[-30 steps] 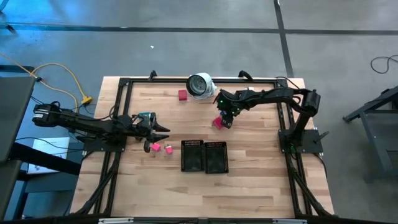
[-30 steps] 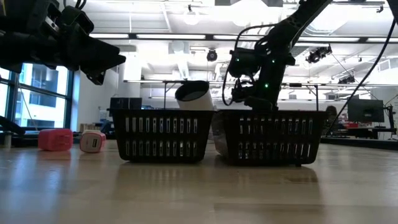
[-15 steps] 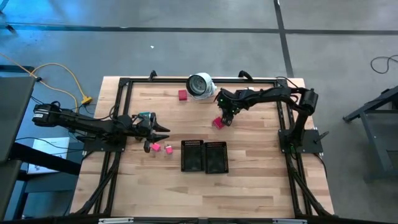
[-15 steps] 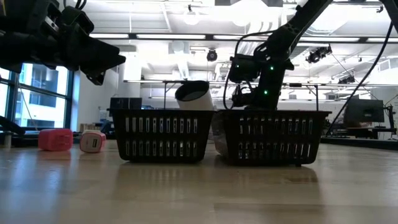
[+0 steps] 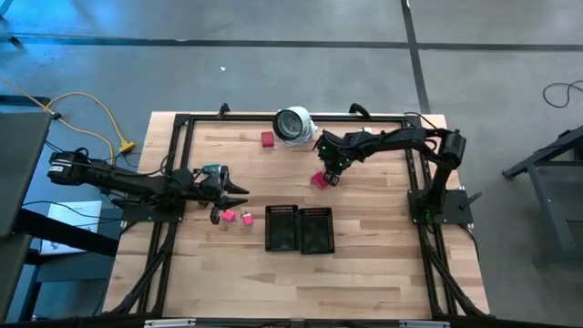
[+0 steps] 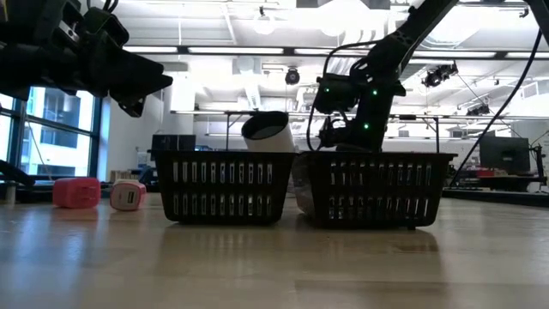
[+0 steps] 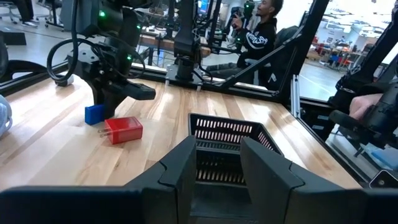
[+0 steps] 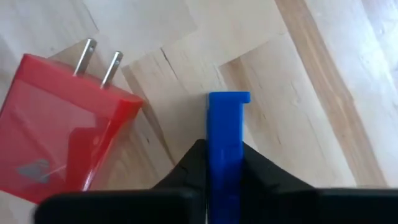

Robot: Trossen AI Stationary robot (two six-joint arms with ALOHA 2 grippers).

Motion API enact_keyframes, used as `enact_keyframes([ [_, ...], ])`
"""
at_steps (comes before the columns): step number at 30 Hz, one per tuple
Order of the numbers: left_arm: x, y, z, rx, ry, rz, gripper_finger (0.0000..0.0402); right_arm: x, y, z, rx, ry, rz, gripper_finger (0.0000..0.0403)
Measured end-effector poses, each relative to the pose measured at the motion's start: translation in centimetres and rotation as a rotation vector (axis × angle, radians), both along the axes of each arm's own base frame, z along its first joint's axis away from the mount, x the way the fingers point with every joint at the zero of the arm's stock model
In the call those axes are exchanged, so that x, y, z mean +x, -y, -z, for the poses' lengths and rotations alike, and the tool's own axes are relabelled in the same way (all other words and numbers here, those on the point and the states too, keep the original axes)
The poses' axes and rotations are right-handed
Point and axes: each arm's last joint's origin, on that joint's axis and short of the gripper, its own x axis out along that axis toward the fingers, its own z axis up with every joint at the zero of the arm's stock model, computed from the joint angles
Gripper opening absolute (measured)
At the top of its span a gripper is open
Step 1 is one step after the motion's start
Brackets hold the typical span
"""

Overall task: Pick & Place Office items
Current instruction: Put the blue digital clock into the left black bin

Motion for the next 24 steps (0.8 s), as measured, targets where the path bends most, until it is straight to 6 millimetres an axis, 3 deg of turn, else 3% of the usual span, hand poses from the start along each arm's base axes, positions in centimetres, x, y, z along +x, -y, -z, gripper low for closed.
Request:
enact_keyframes([
  [13,0.0,0.0,-0.1,-0.008,0.007,-0.001,0.0122,-0.3,0.0,-0.6,-0.064,-0.027,-0.030,0.0032],
  [19,0.0,0.0,-0.1,-0.008,0.006,-0.005,0.0122,-0.7,-0.1,-3.0,-0.138,0.019,-0.039,0.0032],
  [24,0.0,-0.1,-0.1,0.005,0.006,-0.040,0.0122,-0.9,-0.7,-5.9,-0.127,0.157,-0.068,0.0032],
])
